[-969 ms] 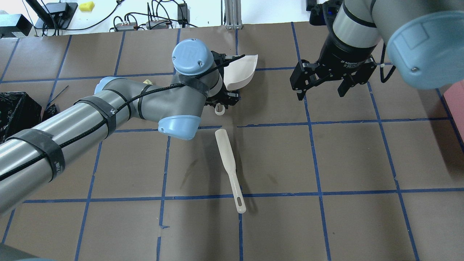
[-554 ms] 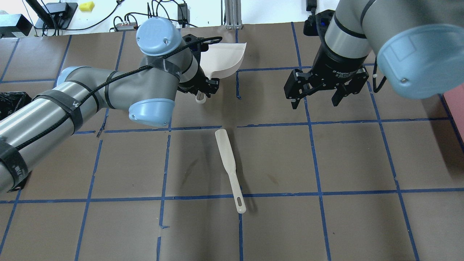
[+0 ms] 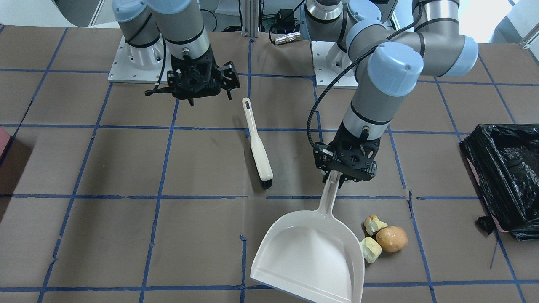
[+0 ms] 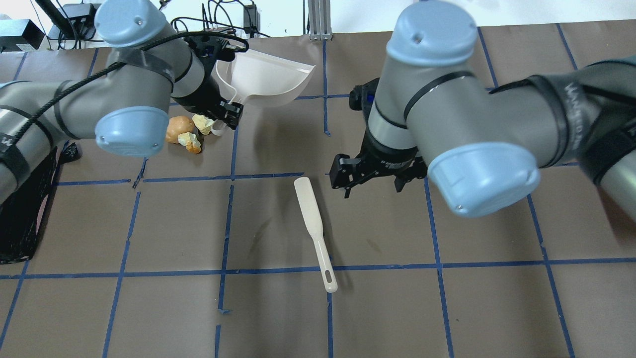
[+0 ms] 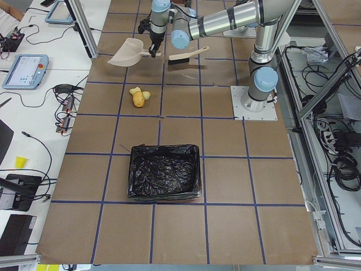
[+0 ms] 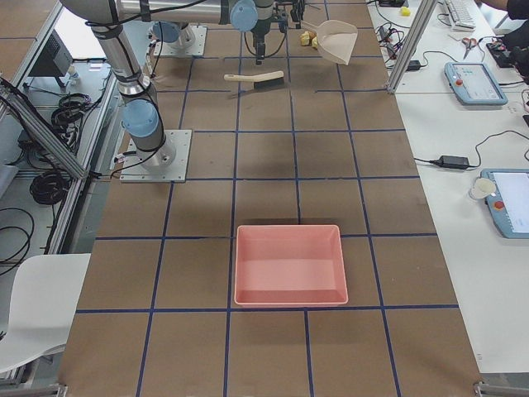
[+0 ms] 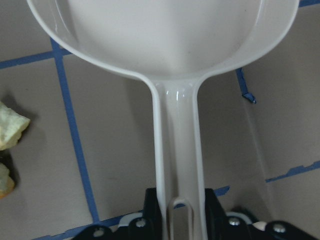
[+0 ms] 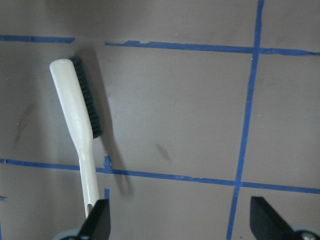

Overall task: Sweep and dump trash in nearest bin
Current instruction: 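Carry the dustpan to the scraps with left gripper while right reaches for brush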

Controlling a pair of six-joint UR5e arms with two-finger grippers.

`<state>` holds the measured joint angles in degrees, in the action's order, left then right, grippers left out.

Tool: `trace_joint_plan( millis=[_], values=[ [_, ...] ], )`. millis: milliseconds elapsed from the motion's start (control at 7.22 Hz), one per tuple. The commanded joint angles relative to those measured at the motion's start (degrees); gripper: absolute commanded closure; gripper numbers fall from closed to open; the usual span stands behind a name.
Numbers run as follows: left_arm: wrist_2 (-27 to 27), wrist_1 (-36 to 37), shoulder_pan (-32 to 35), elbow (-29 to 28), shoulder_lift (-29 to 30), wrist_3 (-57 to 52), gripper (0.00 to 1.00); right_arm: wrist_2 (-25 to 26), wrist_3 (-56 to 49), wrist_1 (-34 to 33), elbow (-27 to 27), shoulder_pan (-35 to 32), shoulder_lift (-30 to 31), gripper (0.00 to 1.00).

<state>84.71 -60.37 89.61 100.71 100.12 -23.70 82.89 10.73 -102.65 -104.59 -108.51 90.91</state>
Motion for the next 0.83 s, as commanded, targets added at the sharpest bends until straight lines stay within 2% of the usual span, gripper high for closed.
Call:
trace_joint_plan(
  millis=[0,138,415,692],
  values=[
    [0.2,-6.2,-7.7,0.1,-2.7,-16.2,0.96,0.6,7.5,-13.6,-8.4,-6.3,0.3,0.02],
    [0.4,-7.7,-11.1,0.2,-3.1,-23.4,0.96,0.9,9.0,-19.5,-13.0,-9.4,0.5,0.02],
    [0.5,-9.7,-16.3,0.2,-4.1,-33.7,0.96,7.7,9.8,-33.2,-21.6,-13.3,-0.1,0.02],
    [1.6,-10.1,-21.5,0.3,-4.1,-46.5,0.96,8.4,9.7,-37.3,-24.0,-13.6,-0.6,0.05]
  ],
)
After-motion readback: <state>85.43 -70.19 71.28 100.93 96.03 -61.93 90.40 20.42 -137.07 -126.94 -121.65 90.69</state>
